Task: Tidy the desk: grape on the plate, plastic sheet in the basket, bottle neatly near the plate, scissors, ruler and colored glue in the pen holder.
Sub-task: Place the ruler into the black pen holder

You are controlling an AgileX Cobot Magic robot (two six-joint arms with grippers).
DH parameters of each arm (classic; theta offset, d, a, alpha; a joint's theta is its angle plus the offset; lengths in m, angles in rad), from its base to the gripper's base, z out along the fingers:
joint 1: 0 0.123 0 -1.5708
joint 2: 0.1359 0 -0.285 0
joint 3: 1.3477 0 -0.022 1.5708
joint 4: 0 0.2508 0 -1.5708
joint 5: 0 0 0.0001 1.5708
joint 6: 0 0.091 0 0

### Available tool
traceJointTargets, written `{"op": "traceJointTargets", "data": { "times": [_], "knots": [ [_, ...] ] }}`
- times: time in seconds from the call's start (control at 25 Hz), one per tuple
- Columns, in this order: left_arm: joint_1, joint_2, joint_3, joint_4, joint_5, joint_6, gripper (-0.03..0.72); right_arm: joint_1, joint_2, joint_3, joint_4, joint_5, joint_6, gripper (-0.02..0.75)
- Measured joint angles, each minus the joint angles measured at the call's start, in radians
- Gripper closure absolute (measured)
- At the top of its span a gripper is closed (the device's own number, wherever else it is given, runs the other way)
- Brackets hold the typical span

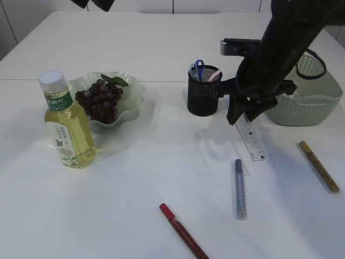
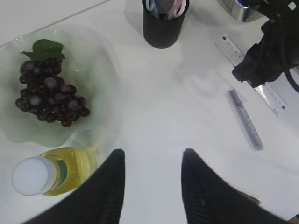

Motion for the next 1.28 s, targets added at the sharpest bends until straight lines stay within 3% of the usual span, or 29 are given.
{"op": "traceJointTargets", "data": {
  "times": [0.44,1.16,1.28],
  "knots": [
    [0.0,0.0,0.0,0.0,0.0,0.0,0.389,0.0,-0.231,0.343,-0.002,-0.4,-0.082,0.447],
    [0.0,0.0,0.0,0.004,0.0,0.0,0.389,0.002,-0.202,0.364,-0.002,-1.174,-0.122,0.447],
    [0.0,0.0,0.0,0.006,0.0,0.0,0.389,0.011,-0.155,0.331,0.0,-1.248,-0.122,0.447]
  ]
}}
